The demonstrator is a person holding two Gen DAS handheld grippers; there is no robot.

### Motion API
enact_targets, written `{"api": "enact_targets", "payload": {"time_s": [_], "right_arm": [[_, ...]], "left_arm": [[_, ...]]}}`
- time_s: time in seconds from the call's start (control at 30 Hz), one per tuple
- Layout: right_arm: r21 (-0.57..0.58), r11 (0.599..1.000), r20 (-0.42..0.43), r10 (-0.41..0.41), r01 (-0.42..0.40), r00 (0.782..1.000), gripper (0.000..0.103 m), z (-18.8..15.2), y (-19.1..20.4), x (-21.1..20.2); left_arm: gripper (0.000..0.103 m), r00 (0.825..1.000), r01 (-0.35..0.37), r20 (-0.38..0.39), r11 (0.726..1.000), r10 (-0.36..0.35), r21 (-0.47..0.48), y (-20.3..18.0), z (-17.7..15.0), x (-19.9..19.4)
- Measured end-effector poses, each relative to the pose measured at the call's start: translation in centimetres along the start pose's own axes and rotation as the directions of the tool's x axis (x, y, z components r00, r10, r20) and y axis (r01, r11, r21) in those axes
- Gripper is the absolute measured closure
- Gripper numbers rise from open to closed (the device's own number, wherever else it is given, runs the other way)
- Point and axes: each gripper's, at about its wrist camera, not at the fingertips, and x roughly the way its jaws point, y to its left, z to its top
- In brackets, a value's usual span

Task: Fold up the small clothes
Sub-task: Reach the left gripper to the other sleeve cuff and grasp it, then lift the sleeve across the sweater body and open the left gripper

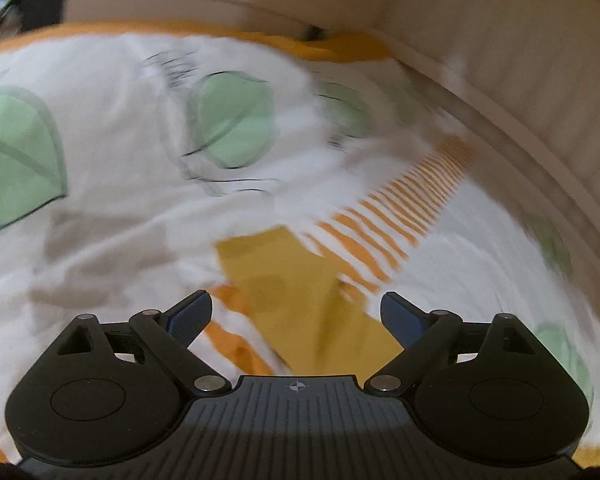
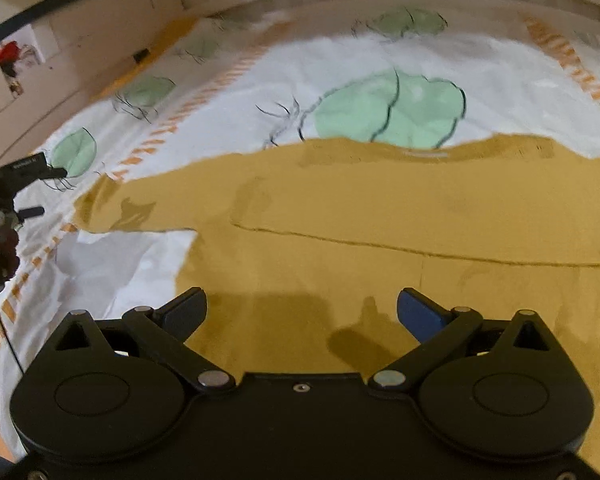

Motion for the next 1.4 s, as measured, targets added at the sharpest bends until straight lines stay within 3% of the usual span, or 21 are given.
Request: {"api": "enact_targets", "payload": {"time_s": [0.13, 0.5, 0.63, 0.8, 0.97, 1.03, 1.1, 1.27, 1.4], "right_arm": [[-0.007, 1.0, 0.0, 0.011, -0.011, 1.0, 0.001, -0.5, 0.7, 0.1], [-0.022, 1.0, -0.034, 0.006, -0.007, 0.999, 0.001, -1.0, 0.7, 1.1], [-0.035, 0.999, -0.043, 0.007, -0.008, 0.999, 0.001, -1.3, 0.7, 1.1], [-0.023, 1.0, -0.046, 0.019, -0.02, 0.999, 0.001, -1.1, 0.5, 0.9], [-0.018, 1.0, -0.035, 0.022, -0.023, 0.999, 0.001, -1.1, 0.6, 0.6], [-0.022, 1.0, -0.037, 0.018, -0.019, 0.999, 0.001, -1.2, 0.6, 0.7], [-0.025, 1.0, -0.041, 0.017, -0.018, 0.999, 0.001, -1.2, 0.7, 0.8], [-0.034, 0.999, -0.045, 0.011, -0.012, 0.999, 0.001, -1.2, 0.6, 0.7], [-0.025, 1.0, -0.031, 0.0, -0.001, 1.0, 0.001, -0.8, 0.3, 0.2]], "left_arm": [[0.019, 0.999, 0.006, -0.031, 0.998, -0.008, -0.061, 1.7, 0.5, 1.8], [0.019, 0.99, 0.054, -0.128, 0.994, -0.066, -0.094, 1.0, -0.3, 7.0], [0.027, 0.991, 0.057, -0.112, 0.991, -0.07, -0.12, 1.6, -0.3, 7.2], [0.035, 0.992, 0.082, -0.078, 0.972, -0.102, -0.221, 3.1, -0.1, 6.9], [0.061, 0.995, 0.051, -0.076, 0.972, -0.07, -0.228, 3.7, -0.5, 7.1], [0.065, 0.996, 0.043, -0.074, 0.978, -0.059, -0.206, 3.4, -0.5, 7.2], [0.096, 0.996, 0.04, -0.071, 0.982, -0.054, -0.185, 3.1, -0.5, 7.1], [0.098, 0.998, 0.07, 0.019, 0.989, -0.068, -0.129, 1.5, 0.1, 5.0], [0.098, 0.988, 0.129, 0.099, 0.988, -0.12, -0.084, -1.6, 1.3, 1.6]]}}
